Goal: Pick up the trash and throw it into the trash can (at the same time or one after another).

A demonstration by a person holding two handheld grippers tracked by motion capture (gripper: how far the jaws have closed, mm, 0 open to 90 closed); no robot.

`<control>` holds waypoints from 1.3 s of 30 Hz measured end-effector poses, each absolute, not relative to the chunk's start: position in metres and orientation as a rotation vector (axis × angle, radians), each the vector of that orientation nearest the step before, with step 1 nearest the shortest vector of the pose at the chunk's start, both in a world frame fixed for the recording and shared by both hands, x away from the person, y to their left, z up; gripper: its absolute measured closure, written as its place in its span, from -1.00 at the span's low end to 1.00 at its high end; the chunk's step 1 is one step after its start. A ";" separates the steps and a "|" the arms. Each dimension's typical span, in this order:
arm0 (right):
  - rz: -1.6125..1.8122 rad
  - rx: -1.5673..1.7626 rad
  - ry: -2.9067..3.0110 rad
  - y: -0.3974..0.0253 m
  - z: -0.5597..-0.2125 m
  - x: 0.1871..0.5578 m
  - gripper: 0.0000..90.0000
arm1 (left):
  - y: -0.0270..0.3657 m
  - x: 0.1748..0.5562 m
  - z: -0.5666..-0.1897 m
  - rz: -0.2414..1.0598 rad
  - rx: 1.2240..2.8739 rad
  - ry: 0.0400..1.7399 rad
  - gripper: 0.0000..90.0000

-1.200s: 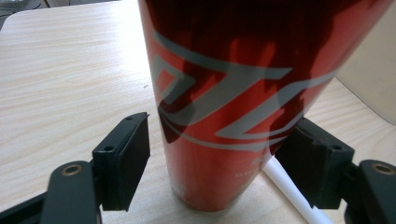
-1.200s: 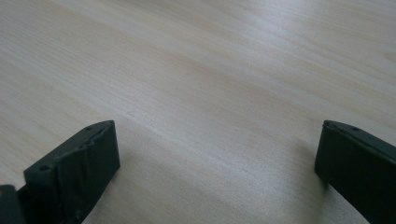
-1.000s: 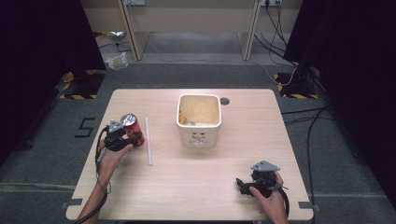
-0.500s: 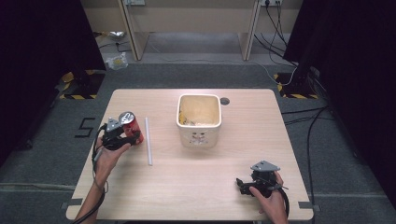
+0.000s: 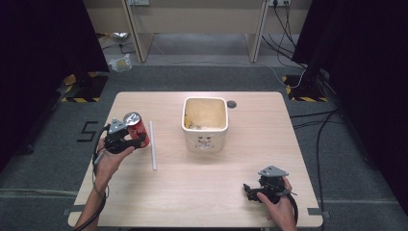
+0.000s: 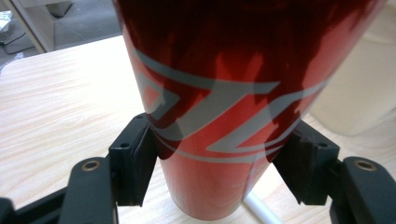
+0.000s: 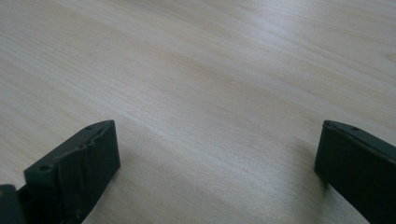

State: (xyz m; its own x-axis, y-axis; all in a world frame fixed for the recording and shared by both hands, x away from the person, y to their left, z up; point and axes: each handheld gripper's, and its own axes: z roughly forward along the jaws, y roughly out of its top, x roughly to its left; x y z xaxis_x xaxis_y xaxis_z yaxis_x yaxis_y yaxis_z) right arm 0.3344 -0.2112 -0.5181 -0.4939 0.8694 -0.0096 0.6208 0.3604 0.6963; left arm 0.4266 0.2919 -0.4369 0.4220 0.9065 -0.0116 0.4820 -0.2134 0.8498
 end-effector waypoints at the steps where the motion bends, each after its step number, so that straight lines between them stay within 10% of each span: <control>1: 0.904 1.304 2.250 -0.211 -0.518 0.334 -0.99 | 0.291 0.426 -0.435 0.641 1.848 1.181 -0.25; 39: 0.905 1.303 2.250 -0.211 -0.518 0.334 -0.99 | 0.250 0.436 -0.360 0.517 1.873 0.994 -0.25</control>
